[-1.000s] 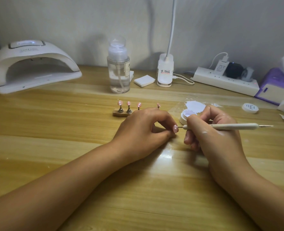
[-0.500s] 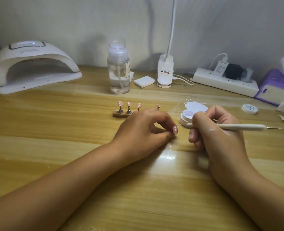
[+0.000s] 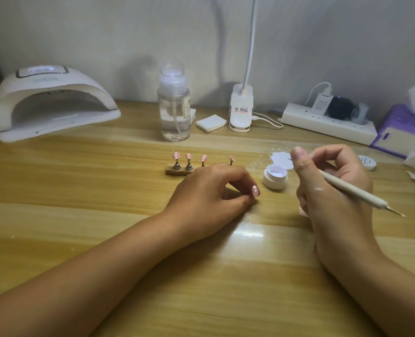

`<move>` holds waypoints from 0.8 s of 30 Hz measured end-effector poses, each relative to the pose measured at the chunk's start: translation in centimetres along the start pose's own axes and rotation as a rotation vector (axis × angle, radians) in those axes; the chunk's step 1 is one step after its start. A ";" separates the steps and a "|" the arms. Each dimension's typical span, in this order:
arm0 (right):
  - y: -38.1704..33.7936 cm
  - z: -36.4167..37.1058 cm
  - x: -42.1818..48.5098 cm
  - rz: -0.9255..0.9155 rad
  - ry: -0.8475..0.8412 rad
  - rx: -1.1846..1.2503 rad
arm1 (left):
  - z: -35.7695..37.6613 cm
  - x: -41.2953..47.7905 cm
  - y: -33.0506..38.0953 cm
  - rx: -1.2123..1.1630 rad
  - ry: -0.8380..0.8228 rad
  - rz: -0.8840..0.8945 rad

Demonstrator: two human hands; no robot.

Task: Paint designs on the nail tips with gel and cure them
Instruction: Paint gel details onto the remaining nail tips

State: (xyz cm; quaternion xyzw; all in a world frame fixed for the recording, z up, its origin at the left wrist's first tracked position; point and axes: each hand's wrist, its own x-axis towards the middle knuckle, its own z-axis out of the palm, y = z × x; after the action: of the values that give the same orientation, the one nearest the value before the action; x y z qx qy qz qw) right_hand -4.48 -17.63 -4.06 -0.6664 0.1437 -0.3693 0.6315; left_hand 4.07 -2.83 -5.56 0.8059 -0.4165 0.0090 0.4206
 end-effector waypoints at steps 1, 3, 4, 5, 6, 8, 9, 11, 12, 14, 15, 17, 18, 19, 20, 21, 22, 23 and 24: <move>0.1 -0.1 0.3 0.021 0.001 -0.018 | 0.0 0.0 0.0 0.001 -0.001 0.002; 0.5 -0.2 0.7 0.096 0.013 -0.009 | 0.0 0.0 0.1 0.000 -0.003 0.003; 0.7 -0.3 0.8 0.124 0.025 -0.008 | 0.0 0.0 0.1 0.002 -0.003 0.004; 0.8 -0.3 0.9 0.136 0.032 -0.019 | 0.0 0.0 0.1 0.007 -0.003 0.005; 1.0 -0.3 1.0 0.136 0.029 -0.038 | 0.0 0.0 0.1 0.012 -0.004 0.006; 1.2 -0.3 0.9 0.123 0.016 -0.069 | 0.1 0.0 0.0 0.024 -0.005 0.009; 1.3 -0.3 0.9 0.116 0.009 -0.082 | 0.1 0.0 0.1 0.033 -0.003 0.011; 1.3 -0.3 0.8 0.100 -0.004 -0.101 | 0.2 0.0 0.0 0.045 0.000 0.010; 1.3 -0.3 0.8 0.092 -0.010 -0.101 | 0.2 0.0 0.0 0.046 0.002 0.006; 1.2 -0.3 0.8 0.078 -0.011 -0.087 | 0.2 0.0 0.0 0.041 0.001 -0.002; 1.2 -0.4 0.8 0.080 -0.004 -0.074 | 0.2 0.0 0.0 0.037 -0.002 -0.008; 1.2 -0.4 0.9 0.107 0.013 -0.042 | 0.1 0.0 0.0 0.018 -0.014 -0.024; 1.2 -0.4 0.9 0.117 0.021 -0.030 | 0.0 0.1 0.0 0.001 -0.020 -0.030; 1.2 -0.4 0.9 0.119 0.028 -0.025 | 0.0 0.1 0.1 -0.014 -0.023 -0.033; 1.2 -0.4 0.8 0.113 0.033 -0.026 | 0.0 0.1 0.1 -0.022 -0.024 -0.040; 1.2 -0.4 0.8 0.104 0.039 -0.034 | 0.0 0.1 0.1 -0.025 -0.026 -0.049; 1.2 -0.4 0.8 0.096 0.044 -0.045 | 0.0 0.1 0.1 -0.027 -0.026 -0.058; 1.1 -0.5 0.8 0.089 0.045 -0.057 | 0.0 0.1 0.0 -0.033 -0.024 -0.066; 1.1 -0.5 0.9 0.085 0.045 -0.065 | 0.1 0.2 0.0 -0.041 -0.020 -0.072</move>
State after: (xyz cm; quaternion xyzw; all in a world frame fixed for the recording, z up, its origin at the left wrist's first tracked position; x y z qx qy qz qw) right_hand -3.92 -18.73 -4.86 -0.6714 0.1979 -0.3523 0.6213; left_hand 4.15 -2.99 -5.57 0.8117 -0.3917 -0.0228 0.4327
